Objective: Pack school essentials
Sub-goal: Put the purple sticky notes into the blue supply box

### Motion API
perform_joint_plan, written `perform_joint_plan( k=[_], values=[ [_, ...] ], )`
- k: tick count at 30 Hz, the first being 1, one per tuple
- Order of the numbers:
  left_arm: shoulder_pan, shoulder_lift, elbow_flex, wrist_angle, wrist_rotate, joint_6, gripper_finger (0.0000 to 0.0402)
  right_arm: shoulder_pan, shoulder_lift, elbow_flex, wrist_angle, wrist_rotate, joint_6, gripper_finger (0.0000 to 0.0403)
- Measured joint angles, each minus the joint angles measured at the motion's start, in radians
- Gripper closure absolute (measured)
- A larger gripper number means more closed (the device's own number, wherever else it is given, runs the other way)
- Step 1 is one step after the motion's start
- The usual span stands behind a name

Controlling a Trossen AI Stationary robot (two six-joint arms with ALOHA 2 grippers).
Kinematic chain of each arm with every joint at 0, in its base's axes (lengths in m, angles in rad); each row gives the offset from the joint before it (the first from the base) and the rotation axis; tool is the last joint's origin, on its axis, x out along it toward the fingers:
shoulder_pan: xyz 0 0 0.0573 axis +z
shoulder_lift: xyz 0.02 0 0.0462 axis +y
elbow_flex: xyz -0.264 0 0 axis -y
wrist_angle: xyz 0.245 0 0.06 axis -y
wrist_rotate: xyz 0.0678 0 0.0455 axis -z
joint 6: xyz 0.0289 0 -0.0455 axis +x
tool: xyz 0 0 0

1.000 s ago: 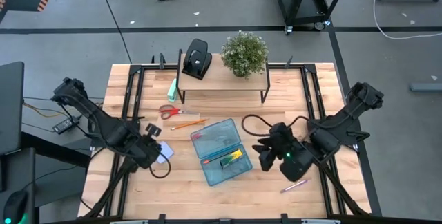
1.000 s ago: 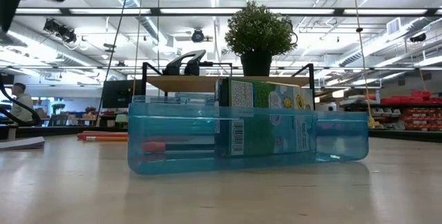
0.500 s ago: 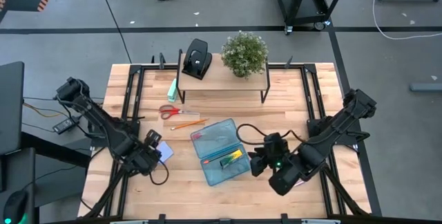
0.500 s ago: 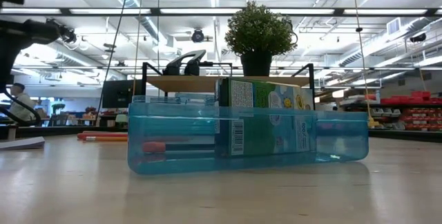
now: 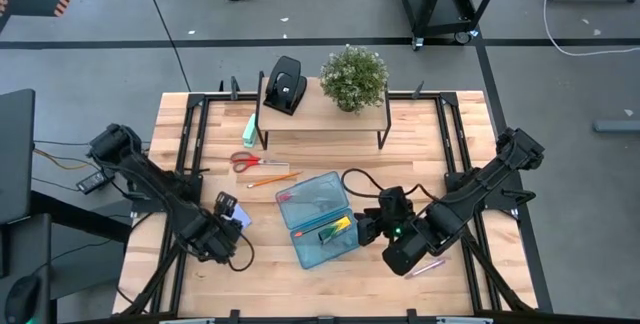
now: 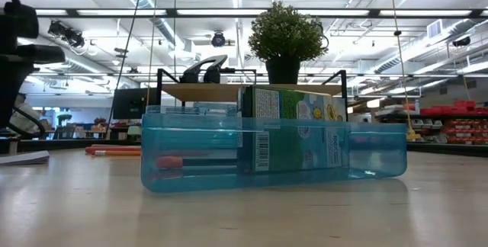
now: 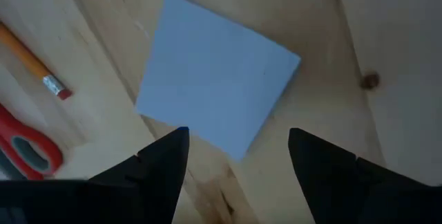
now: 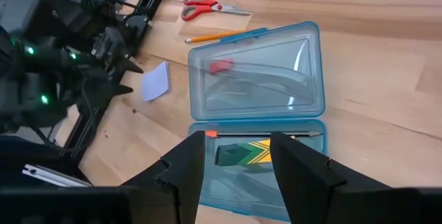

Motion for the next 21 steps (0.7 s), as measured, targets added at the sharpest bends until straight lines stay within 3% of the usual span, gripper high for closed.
perform_joint_plan(
  k=[15, 21],
  values=[
    [-0.037, 0.183, 0.006, 0.088, -0.06, 0.003, 0.0146, 0.002, 0.0, 0.0, 0.003, -0.026, 0.057, 0.023],
    [-0.014, 0.193, 0.006, 0.097, -0.091, -0.017, 0.0183, 0.01, -0.001, 0.0, 0.002, -0.043, -0.016, 0.023]
  ],
)
